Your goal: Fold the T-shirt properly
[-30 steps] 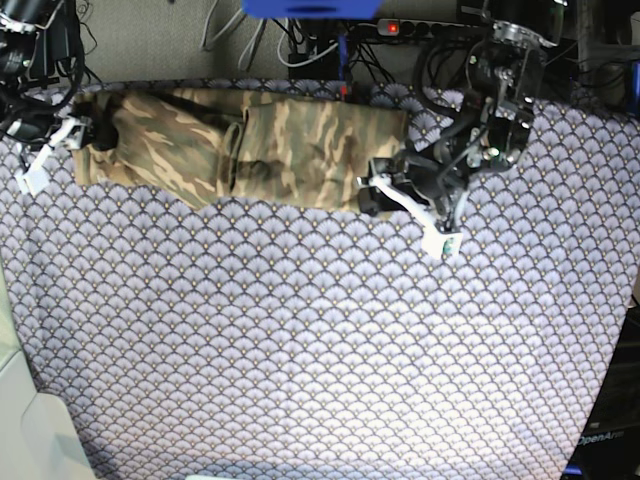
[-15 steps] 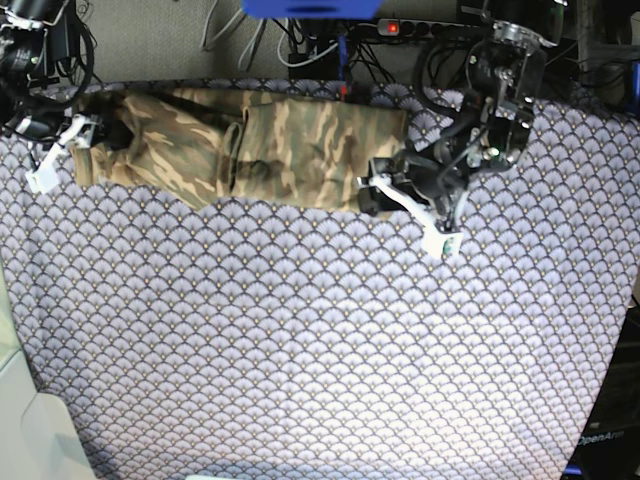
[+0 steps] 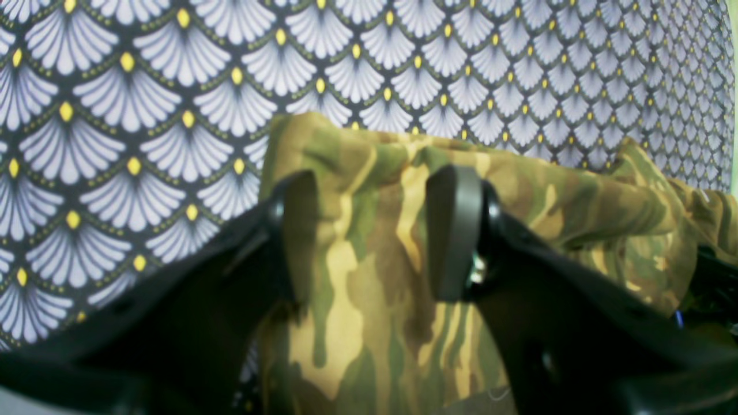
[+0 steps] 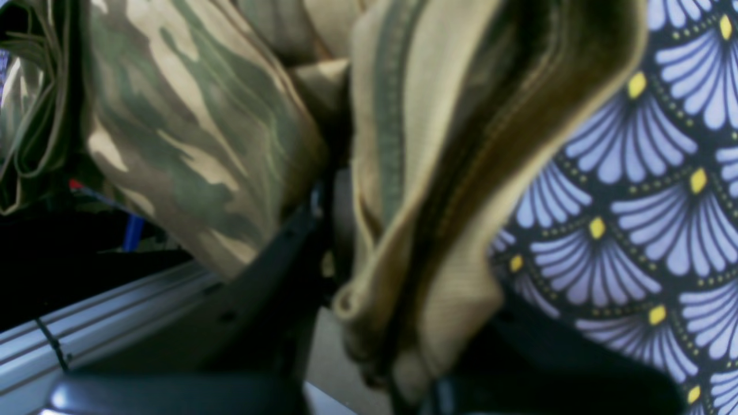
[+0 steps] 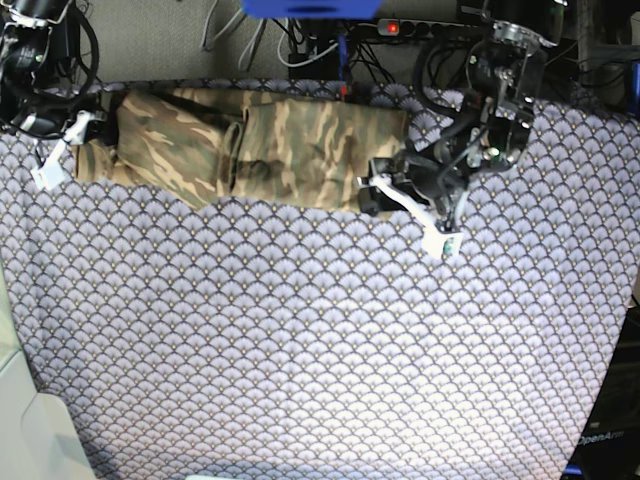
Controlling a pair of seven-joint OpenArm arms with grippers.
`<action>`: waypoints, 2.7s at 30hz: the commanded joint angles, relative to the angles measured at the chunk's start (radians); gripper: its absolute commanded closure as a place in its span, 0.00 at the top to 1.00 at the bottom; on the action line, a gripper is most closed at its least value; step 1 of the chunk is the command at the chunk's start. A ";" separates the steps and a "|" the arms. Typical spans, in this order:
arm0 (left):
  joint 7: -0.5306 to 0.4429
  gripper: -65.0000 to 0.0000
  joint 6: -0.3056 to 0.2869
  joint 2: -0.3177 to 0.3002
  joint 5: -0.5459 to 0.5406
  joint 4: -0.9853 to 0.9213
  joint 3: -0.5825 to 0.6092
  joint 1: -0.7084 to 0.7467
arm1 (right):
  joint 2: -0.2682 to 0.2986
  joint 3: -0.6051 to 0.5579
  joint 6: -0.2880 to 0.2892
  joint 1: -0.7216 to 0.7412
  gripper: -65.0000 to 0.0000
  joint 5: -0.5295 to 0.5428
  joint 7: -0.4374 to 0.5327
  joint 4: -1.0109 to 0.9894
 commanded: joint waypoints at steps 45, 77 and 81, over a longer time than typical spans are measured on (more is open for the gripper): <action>-0.010 0.46 -0.001 -0.055 -0.007 -0.027 -0.058 0.021 | -0.037 0.012 -0.001 0.018 0.00 0.204 -0.098 0.301; -0.010 0.46 -0.001 -0.024 -0.014 -0.030 0.014 -0.010 | -0.172 -0.170 -0.001 0.022 0.00 0.198 -0.098 0.510; -0.013 0.46 -0.001 -0.033 -0.017 -0.027 0.013 0.004 | -0.173 -0.212 -0.001 0.041 0.00 0.198 -0.098 0.509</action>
